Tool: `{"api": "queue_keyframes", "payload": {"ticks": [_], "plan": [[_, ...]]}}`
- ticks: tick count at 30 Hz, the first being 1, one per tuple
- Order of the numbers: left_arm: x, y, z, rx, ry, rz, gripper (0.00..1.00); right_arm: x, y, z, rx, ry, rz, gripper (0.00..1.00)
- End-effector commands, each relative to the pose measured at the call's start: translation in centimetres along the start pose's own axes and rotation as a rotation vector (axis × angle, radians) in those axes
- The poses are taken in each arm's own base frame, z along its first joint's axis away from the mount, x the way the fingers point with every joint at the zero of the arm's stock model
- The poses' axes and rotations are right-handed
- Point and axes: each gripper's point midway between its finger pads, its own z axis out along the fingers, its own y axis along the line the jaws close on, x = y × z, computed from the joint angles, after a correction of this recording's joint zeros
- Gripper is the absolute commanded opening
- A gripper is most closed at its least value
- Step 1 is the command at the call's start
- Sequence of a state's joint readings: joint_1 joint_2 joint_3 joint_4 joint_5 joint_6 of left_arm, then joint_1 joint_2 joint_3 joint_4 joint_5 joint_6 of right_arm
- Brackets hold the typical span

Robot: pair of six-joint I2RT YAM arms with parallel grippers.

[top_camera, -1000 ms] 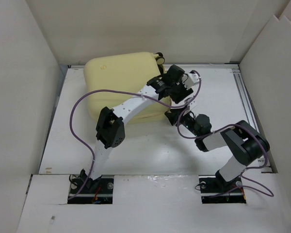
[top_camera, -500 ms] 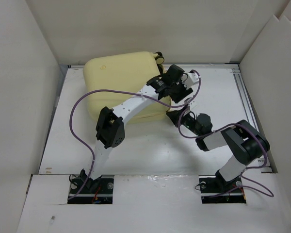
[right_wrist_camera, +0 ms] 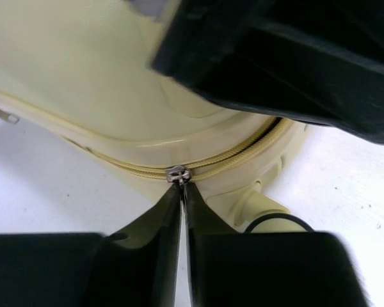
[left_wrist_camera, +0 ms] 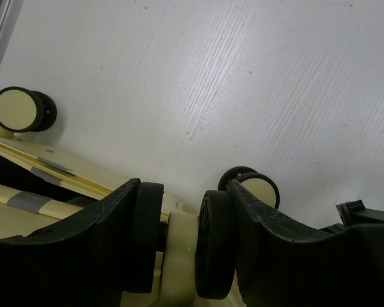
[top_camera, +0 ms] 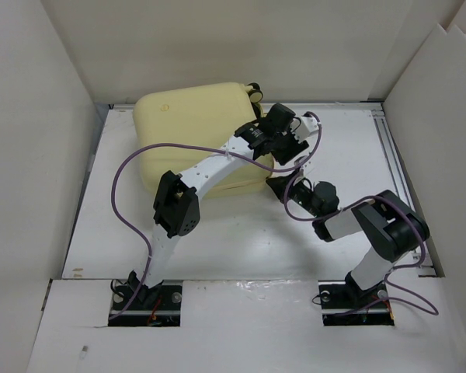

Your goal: Pack the luggage

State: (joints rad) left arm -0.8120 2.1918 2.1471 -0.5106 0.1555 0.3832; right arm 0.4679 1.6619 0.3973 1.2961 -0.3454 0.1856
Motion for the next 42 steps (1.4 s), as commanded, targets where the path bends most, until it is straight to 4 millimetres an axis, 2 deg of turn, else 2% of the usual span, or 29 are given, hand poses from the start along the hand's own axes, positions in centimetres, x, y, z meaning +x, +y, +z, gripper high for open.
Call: {"api": "queue_keyframes", "payload": {"ticks": [1,2,3,8,9,11,12,16,18,20,22,23,24,29,32,35,36,38,39,40,42], "plan": [[-4.9,1.8,-5.2,-0.088,-0.126,-0.08,0.0,-6.1,1.0,1.3,-0.035,-0.236,-0.08,0.08],[-4.9,2.0,-5.2,-0.097,-0.124,-0.081,0.0,-5.3,0.9,1.2,-0.031,-0.218,-0.074,0.03],[-4.9,2.0,-5.2,-0.097,-0.124,-0.081,0.0,-5.6,1.2,1.2,-0.047,-0.228,-0.08,0.0],[-4.9,2.0,-5.2,-0.097,-0.124,-0.081,0.0,-6.0,1.6,0.9,-0.063,-0.248,-0.09,0.0],[-4.9,2.0,-5.2,-0.097,-0.124,-0.081,0.0,-5.4,1.4,0.9,-0.059,-0.23,-0.083,0.02],[-4.9,2.0,-5.2,-0.097,-0.124,-0.081,0.0,-4.3,1.4,0.8,-0.062,-0.201,-0.075,0.26],[-4.9,2.0,-5.2,-0.097,-0.124,-0.081,0.0,-3.9,1.3,0.8,-0.06,-0.191,-0.071,0.3],[-4.9,2.0,-5.2,-0.097,-0.124,-0.081,0.0,-3.1,1.0,0.7,-0.031,-0.172,-0.058,0.37],[-4.9,2.0,-5.2,-0.097,-0.124,-0.081,0.0,-2.4,0.3,0.7,0.008,-0.142,-0.043,0.37],[-4.9,2.0,-5.2,-0.097,-0.124,-0.081,0.0,-2.8,0.4,0.7,0.006,-0.15,-0.046,0.37],[-4.9,2.0,-5.2,-0.097,-0.124,-0.081,0.0,-2.8,0.4,0.7,0.006,-0.151,-0.046,0.33],[-4.9,2.0,-5.2,-0.097,-0.124,-0.081,0.0,-3.5,0.4,0.9,0.004,-0.168,-0.063,0.31],[-4.9,2.0,-5.2,-0.097,-0.124,-0.081,0.0,-2.7,0.3,0.8,0.01,-0.136,-0.054,0.22],[-5.2,2.0,-5.6,-0.1,-0.132,-0.071,0.0,-3.4,0.3,1.0,-0.009,-0.153,-0.085,0.0],[-5.2,2.0,-5.6,-0.1,-0.132,-0.071,0.0,-3.2,0.7,1.0,-0.033,-0.148,-0.087,0.0],[-5.1,2.2,-5.6,-0.109,-0.13,-0.071,0.0,-1.9,0.6,1.0,-0.035,-0.104,-0.072,0.01],[-5.5,2.3,-5.8,-0.111,-0.139,-0.071,0.0,-2.0,0.3,0.9,-0.026,-0.105,-0.073,0.12],[-5.5,2.3,-5.8,-0.111,-0.139,-0.071,0.0,-1.5,0.5,1.1,-0.046,-0.086,-0.069,0.15],[-5.5,2.3,-5.8,-0.111,-0.139,-0.071,0.0,-1.5,0.5,1.1,-0.046,-0.086,-0.069,0.05],[-5.5,2.3,-5.8,-0.111,-0.139,-0.071,0.0,-1.4,0.4,1.2,-0.047,-0.09,-0.071,0.0],[-5.3,2.1,-5.8,-0.099,-0.132,-0.061,0.0,-2.6,-0.1,1.2,-0.011,-0.133,-0.071,0.0]]}}
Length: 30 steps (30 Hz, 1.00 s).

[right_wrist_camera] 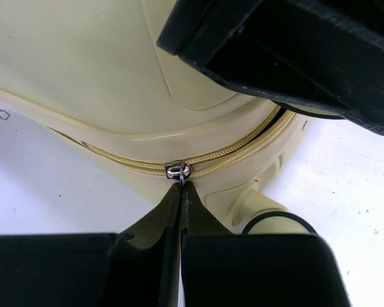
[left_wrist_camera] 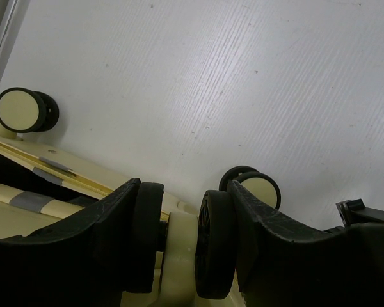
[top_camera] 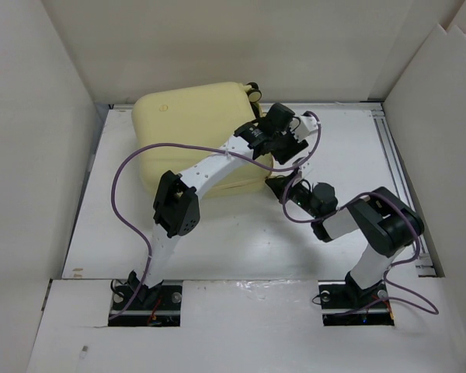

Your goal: Pack the luggage

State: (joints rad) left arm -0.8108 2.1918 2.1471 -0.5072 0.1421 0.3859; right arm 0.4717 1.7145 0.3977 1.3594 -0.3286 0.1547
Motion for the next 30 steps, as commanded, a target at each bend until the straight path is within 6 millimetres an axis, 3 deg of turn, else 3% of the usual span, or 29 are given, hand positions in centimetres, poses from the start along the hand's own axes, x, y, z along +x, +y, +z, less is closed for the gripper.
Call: {"api": "queue_keyframes", "payload": {"ticks": [1,3,4,5,8,9,11,12,15,18,22,25,26,28,30], "plan": [[-5.5,1.7,-6.3,-0.074,-0.136,-0.055,0.0,-2.9,-0.4,0.7,0.012,-0.117,-0.032,0.0],[-5.5,1.3,-6.6,-0.055,-0.14,-0.044,0.0,-4.0,-1.5,0.5,0.067,-0.138,-0.025,0.0],[-5.1,0.9,-7.2,-0.041,-0.131,-0.044,0.0,-3.1,-2.1,0.5,0.099,-0.093,-0.008,0.0],[-4.9,0.7,-7.6,-0.03,-0.125,-0.031,0.0,-4.1,-3.5,0.3,0.15,-0.1,-0.009,0.0],[-4.7,-0.4,-9.3,0.018,-0.132,-0.006,0.0,-3.4,-7.4,-0.7,0.322,-0.026,0.019,0.0],[-4.5,-0.8,-9.6,0.037,-0.134,0.005,0.0,-4.5,-8.1,-0.4,0.342,-0.043,0.015,0.0],[-3.4,-1.4,-10.2,0.054,-0.117,0.012,0.0,-4.4,-9.8,-0.6,0.384,-0.012,0.024,0.0],[-3.2,-2.1,-10.3,0.066,-0.112,0.018,0.0,-5.2,-10.4,-0.2,0.392,-0.022,0.022,0.0],[-1.8,-3.1,-10.5,0.084,-0.077,0.044,0.0,-5.1,-11.6,-0.5,0.422,-0.002,0.029,0.0],[-1.5,-3.7,-11.4,0.114,-0.082,0.065,0.0,-4.9,-11.8,0.1,0.375,0.009,0.013,0.0],[0.6,-6.6,-12.5,0.209,-0.04,0.145,0.0,-4.5,-11.4,1.1,0.322,0.009,0.012,0.0],[3.4,-9.1,-13.9,0.32,-0.002,0.214,0.0,-4.5,-10.4,1.5,0.244,-0.011,0.013,0.0],[4.6,-9.8,-14.5,0.368,0.018,0.261,0.0,-3.7,-9.8,1.3,0.216,-0.003,0.024,0.0],[6.6,-12.0,-16.5,0.498,0.028,0.323,0.0,-3.3,-8.3,1.0,0.138,-0.011,0.015,0.0],[7.8,-12.9,-18.1,0.533,0.043,0.365,0.0,-3.1,-6.9,0.8,0.082,-0.017,0.007,0.0]]}}
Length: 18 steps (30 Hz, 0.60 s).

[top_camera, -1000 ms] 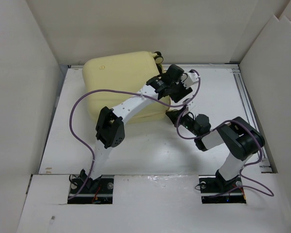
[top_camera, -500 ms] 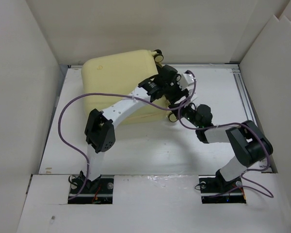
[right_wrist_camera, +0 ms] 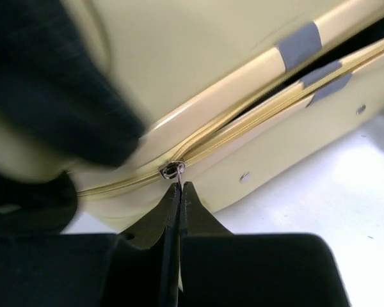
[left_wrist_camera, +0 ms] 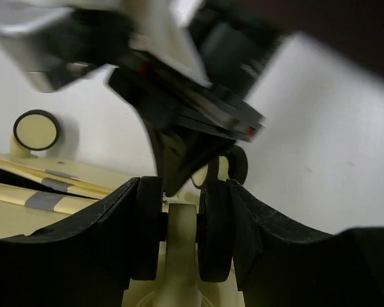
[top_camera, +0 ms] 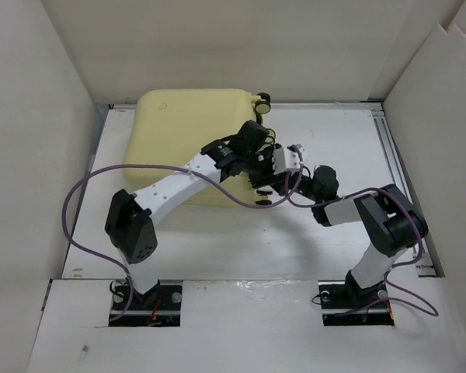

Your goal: Pack the luggage

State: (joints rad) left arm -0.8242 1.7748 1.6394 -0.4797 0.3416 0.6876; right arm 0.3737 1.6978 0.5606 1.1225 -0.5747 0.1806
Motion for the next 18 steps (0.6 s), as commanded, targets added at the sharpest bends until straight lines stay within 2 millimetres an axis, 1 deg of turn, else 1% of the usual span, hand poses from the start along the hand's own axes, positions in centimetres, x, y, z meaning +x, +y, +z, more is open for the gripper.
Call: {"api": "queue_keyframes", "payload": {"ticks": [1,2,3,4,5,6,7,9,10,11,12,13,14,15,16,17,18], "plan": [[1.2,-10.1,-7.6,0.338,0.05,0.073,0.0,-1.3,-5.7,-2.1,0.219,-0.087,-0.023,0.0],[1.9,-10.7,-8.2,0.35,0.062,0.084,0.0,-0.9,-4.7,-1.8,0.194,-0.088,-0.027,0.0],[2.4,-11.7,-8.3,0.368,0.089,0.106,0.0,-0.4,-4.1,-1.7,0.183,-0.078,-0.012,0.0],[3.2,-12.0,-8.4,0.357,0.127,0.117,0.0,0.1,-3.8,-1.8,0.187,-0.068,-0.006,0.0],[4.4,-12.9,-8.2,0.38,0.166,0.135,0.0,0.4,-4.0,-1.7,0.214,-0.061,0.001,0.0],[4.7,-14.2,-8.4,0.406,0.187,0.166,0.0,0.8,-3.8,-1.5,0.224,-0.052,0.007,0.0],[4.8,-14.7,-8.6,0.408,0.193,0.18,0.0,0.5,-3.7,-1.4,0.24,-0.058,0.016,0.0],[6.0,-15.9,-9.0,0.442,0.23,0.196,0.0,0.3,-4.8,-1.6,0.303,-0.058,0.022,0.0],[6.4,-16.3,-9.7,0.451,0.242,0.192,0.0,-0.6,-5.1,-1.3,0.319,-0.073,0.03,0.0],[6.5,-16.4,-10.1,0.455,0.243,0.201,0.0,-0.5,-5.6,-1.2,0.34,-0.06,0.037,0.0],[7.0,-16.7,-10.5,0.465,0.256,0.196,0.0,-0.2,-6.6,-1.6,0.392,-0.033,0.064,0.0],[7.7,-17.0,-11.3,0.472,0.274,0.206,0.0,-0.7,-7.9,-2.1,0.434,-0.037,0.067,0.0],[7.6,-17.0,-11.7,0.47,0.272,0.207,0.0,-1.7,-8.8,-2.2,0.462,-0.052,0.063,0.0],[8.2,-16.9,-11.9,0.455,0.289,0.212,0.0,-1.8,-9.9,-2.7,0.508,-0.049,0.069,0.0],[8.7,-17.1,-12.6,0.452,0.3,0.213,0.0,-1.7,-11.5,-3.9,0.56,-0.031,0.083,0.0],[8.5,-17.1,-12.8,0.446,0.292,0.216,0.0,-1.7,-12.4,-4.4,0.584,-0.028,0.099,0.0],[9.1,-17.2,-13.1,0.444,0.311,0.215,0.0,-2.5,-13.3,-5.0,0.617,-0.04,0.098,0.0]]}}
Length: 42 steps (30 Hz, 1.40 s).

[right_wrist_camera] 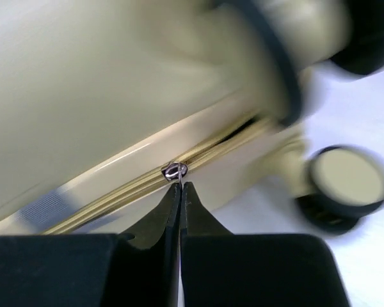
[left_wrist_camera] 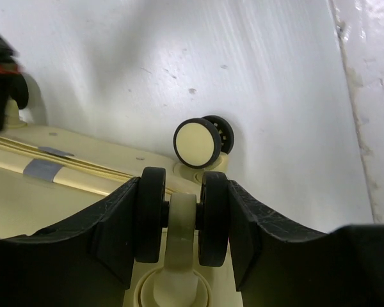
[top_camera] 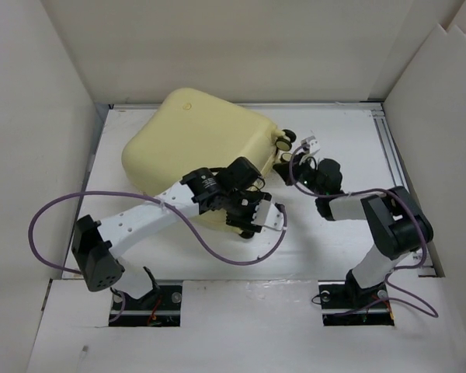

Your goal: Pack the luggage

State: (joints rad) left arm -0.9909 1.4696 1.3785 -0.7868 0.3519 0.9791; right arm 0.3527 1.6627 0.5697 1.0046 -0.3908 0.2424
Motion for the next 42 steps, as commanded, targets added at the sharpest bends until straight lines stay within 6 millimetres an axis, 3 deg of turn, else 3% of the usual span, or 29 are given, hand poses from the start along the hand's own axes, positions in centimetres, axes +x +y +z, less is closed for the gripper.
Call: {"api": "queue_keyframes", "payload": {"ticks": [1,3,4,5,7,11,14,15,16,17,18,19,20,22,24,27,28,29,31,32,35,37,40,42], "plan": [[3.6,-7.9,-3.6,0.199,0.15,-0.12,0.0,-3.5,-11.0,-2.6,0.432,-0.076,0.027,0.0],[3.6,-7.9,-3.9,0.182,0.149,-0.126,0.0,-5.0,-13.2,-4.1,0.489,-0.102,0.031,0.0],[3.7,-8.1,-4.0,0.182,0.149,-0.126,0.0,-4.5,-13.9,-4.6,0.511,-0.081,0.042,0.0],[3.7,-8.1,-4.0,0.182,0.149,-0.126,0.0,-5.6,-14.8,-5.1,0.534,-0.102,0.04,0.0],[3.8,-7.8,-4.0,0.169,0.152,-0.122,0.0,-7.2,-15.1,-4.7,0.517,-0.104,-0.013,0.0],[4.3,-7.7,-4.2,0.151,0.173,-0.118,0.0,-8.2,-16.7,-3.7,0.47,-0.09,-0.056,0.0],[4.3,-8.0,-4.1,0.153,0.169,-0.1,0.0,-8.5,-19.7,-4.8,0.478,-0.118,-0.048,0.0],[4.4,-8.3,-4.3,0.148,0.164,-0.098,0.0,-10.5,-18.2,-4.1,0.341,-0.192,-0.119,0.0],[4.1,-7.8,-4.2,0.129,0.149,-0.102,0.0,-10.6,-18.3,-4.4,0.282,-0.205,-0.126,0.0],[4.4,-7.5,-4.3,0.092,0.159,-0.106,0.0,-10.8,-17.9,-3.5,0.195,-0.21,-0.135,0.0],[4.3,-6.9,-4.5,0.06,0.155,-0.111,0.0,-10.7,-15.9,-2.8,0.057,-0.186,-0.163,0.0],[4.1,-6.6,-4.8,0.032,0.145,-0.103,0.0,-10.6,-15.4,-2.4,0.008,-0.171,-0.167,0.0],[3.9,-6.1,-5.1,0.005,0.133,-0.096,0.0,-11.8,-15.2,-2.1,-0.024,-0.178,-0.238,0.0],[3.5,-6.1,-5.6,-0.006,0.109,-0.073,0.0,-11.3,-15.7,-1.7,-0.031,-0.135,-0.252,0.0],[3.3,-7.1,-5.7,0.01,0.106,-0.052,0.0,-13.3,-17.1,-0.9,-0.017,-0.131,-0.295,0.0],[4.3,-7.4,-5.2,-0.003,0.142,-0.08,0.0,-15.4,-17.3,0.1,-0.051,-0.122,-0.305,0.0],[4.3,-6.9,-5.2,-0.026,0.145,-0.076,0.07,-15.6,-16.6,0.7,-0.068,-0.118,-0.313,0.0],[4.2,-6.5,-5.4,-0.057,0.142,-0.093,0.2,-15.1,-15.8,1.1,-0.1,-0.095,-0.308,0.0],[3.3,-5.0,-6.0,-0.136,0.107,-0.108,0.55,-14.4,-13.6,2.1,-0.165,-0.071,-0.356,0.0],[3.0,-3.9,-6.5,-0.193,0.105,-0.127,0.6,-13.3,-12.6,2.1,-0.2,-0.048,-0.361,0.0],[1.0,1.5,-11.4,-0.43,-0.018,-0.248,0.76,-10.9,-10.2,1.9,-0.247,0.007,-0.391,0.0],[-0.9,4.5,-15.9,-0.576,-0.117,-0.299,0.81,-9.9,-9.2,1.6,-0.255,0.032,-0.398,0.0],[-2.4,6.5,-19.9,-0.68,-0.207,-0.378,0.92,-8.8,-7.9,1.8,-0.26,0.078,-0.434,0.0],[-0.7,7.3,-21.1,-0.739,-0.213,-0.516,0.99,-8.7,-7.5,2.0,-0.262,0.097,-0.481,0.0]]}}
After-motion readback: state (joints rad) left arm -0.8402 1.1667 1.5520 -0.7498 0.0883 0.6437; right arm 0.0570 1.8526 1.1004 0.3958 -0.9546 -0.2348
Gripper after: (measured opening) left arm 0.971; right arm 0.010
